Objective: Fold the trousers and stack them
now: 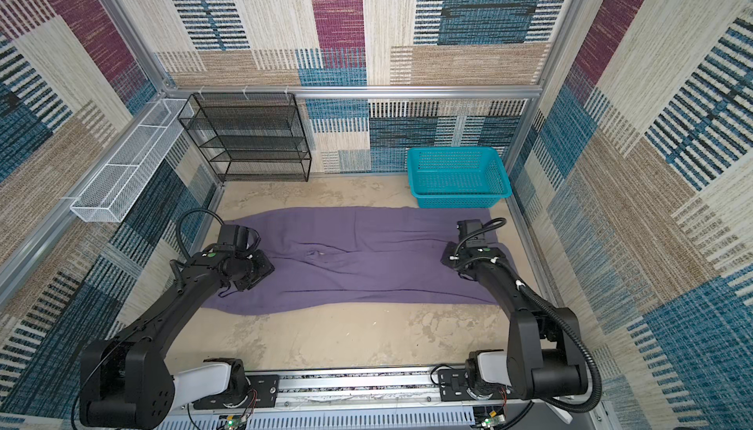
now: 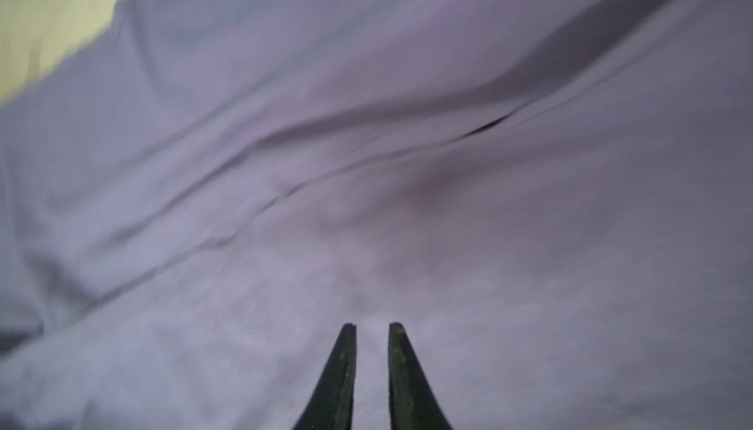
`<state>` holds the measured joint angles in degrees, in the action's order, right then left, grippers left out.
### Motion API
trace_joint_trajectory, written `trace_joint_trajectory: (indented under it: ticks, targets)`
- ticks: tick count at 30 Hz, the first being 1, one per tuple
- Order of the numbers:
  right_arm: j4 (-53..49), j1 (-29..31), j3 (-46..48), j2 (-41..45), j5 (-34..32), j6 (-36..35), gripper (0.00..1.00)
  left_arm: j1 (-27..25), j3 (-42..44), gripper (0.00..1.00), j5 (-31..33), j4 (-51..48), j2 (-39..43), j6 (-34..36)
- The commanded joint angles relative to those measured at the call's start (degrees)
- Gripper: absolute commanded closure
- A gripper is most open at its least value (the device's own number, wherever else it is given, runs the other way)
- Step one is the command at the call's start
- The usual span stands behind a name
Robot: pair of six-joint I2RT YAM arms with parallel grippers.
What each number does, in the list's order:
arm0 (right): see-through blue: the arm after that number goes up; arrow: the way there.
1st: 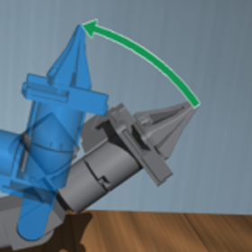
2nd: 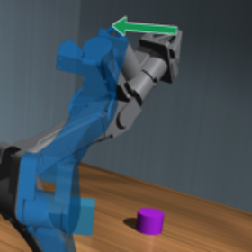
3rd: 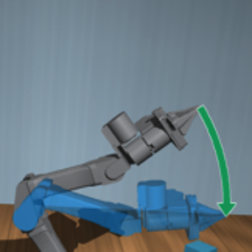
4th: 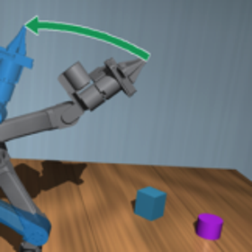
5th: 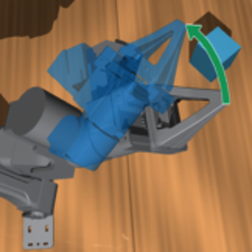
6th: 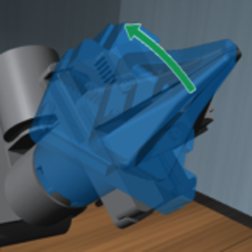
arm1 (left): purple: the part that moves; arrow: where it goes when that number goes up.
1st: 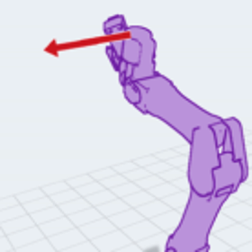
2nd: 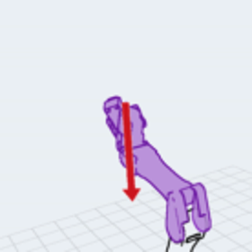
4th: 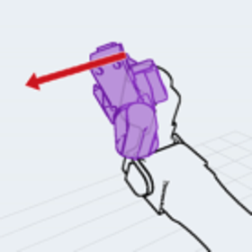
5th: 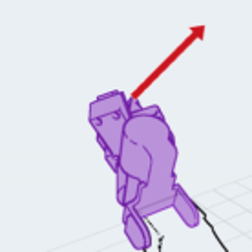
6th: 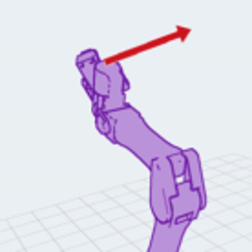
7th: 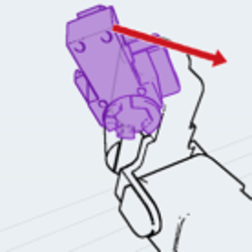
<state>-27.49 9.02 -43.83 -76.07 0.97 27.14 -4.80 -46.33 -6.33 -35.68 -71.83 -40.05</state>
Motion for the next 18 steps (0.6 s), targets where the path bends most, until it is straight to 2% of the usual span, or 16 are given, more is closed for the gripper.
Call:
trace_joint_trajectory:
  ticks: [1,3,6,13,18]
  targets:
    - [-5.3,9.9,-1.2,-1.0,-3.7,2.2,0.77,-1.3,2.3,0.84,-2.0,-2.3,-0.7,0.4]
    - [-6.7,16.2,-2.2,-3.0,-3.4,3.5,0.76,-1.3,3.9,0.91,0.0,-2.7,-1.3,-0.4]
    - [-7.1,21.7,-4.5,-6.8,-3.2,4.0,0.76,-0.8,5.1,0.92,1.6,-1.8,-1.9,-1.2]
    - [-8.9,27.7,-8.3,-13.5,-1.8,2.4,0.77,4.8,7.2,0.91,-0.4,1.8,-8.9,-0.5]
    - [-11.9,29.3,-9.6,-13.8,3.4,0.8,0.82,10.2,6.9,0.91,0.4,1.5,-9.9,0.8]
